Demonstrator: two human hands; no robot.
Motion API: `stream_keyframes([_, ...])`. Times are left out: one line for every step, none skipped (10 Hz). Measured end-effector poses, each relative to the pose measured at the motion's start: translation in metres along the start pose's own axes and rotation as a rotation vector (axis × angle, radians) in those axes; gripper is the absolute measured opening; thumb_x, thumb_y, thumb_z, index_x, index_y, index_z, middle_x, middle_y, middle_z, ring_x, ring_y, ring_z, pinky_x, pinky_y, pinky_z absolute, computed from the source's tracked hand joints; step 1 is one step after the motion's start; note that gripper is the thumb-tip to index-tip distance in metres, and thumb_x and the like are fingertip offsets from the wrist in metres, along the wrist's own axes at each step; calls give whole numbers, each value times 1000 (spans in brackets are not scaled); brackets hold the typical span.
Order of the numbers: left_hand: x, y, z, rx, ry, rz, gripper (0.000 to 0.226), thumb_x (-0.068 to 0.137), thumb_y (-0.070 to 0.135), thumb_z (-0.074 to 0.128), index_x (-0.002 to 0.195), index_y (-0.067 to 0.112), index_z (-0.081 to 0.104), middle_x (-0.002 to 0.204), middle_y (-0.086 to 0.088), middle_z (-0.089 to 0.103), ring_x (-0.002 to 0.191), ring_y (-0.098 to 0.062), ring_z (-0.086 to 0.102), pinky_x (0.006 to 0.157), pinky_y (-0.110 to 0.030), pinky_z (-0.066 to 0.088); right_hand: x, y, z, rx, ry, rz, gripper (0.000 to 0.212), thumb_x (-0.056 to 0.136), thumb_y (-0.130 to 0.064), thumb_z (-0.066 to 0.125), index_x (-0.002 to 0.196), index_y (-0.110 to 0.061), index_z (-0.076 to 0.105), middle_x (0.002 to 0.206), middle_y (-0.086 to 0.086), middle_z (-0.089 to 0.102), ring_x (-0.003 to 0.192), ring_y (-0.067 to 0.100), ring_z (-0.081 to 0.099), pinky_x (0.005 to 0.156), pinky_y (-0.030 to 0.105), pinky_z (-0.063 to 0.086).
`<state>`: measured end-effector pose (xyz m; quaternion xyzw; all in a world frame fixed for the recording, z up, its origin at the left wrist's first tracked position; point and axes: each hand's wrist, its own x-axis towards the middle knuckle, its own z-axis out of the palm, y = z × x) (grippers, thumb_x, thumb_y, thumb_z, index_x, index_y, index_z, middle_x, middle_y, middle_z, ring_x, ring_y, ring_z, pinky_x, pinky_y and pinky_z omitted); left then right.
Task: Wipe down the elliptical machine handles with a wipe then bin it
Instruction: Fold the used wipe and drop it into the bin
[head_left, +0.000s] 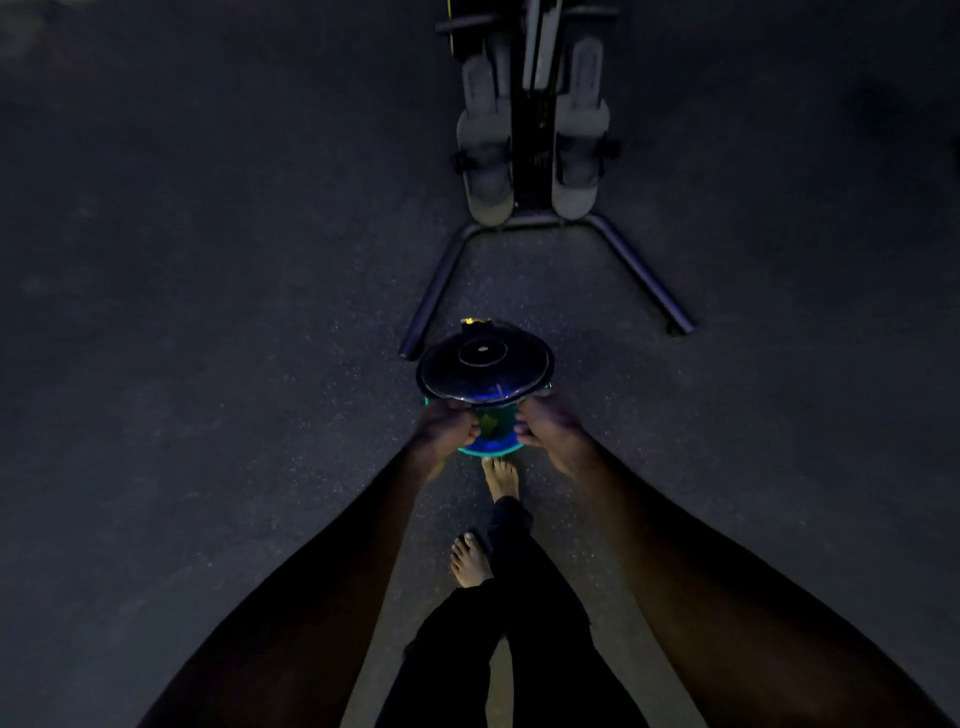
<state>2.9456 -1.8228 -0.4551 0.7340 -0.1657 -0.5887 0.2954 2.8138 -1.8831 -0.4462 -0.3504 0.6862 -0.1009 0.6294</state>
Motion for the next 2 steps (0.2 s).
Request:
stream_keyframes([-22,24,-1,-23,19,26,32,92,-9,35,77,12,53,70,-7,53,60,-14,49,46,-14,43,-23,-22,-5,-6,18,-46,13,96,-6,46,99,-9,59,81,10,58,54,13,53,38,20,45])
stream_keyframes([-41,41,1,-43,35,61,34,93,-8,36,73,14,53,69,-8,55,61,-15,51,52,-19,43,-42,-39,-10,-27,36,-112,18,95,-5,45,96,-10,62,78,11,60,51,13,54,39,21,44])
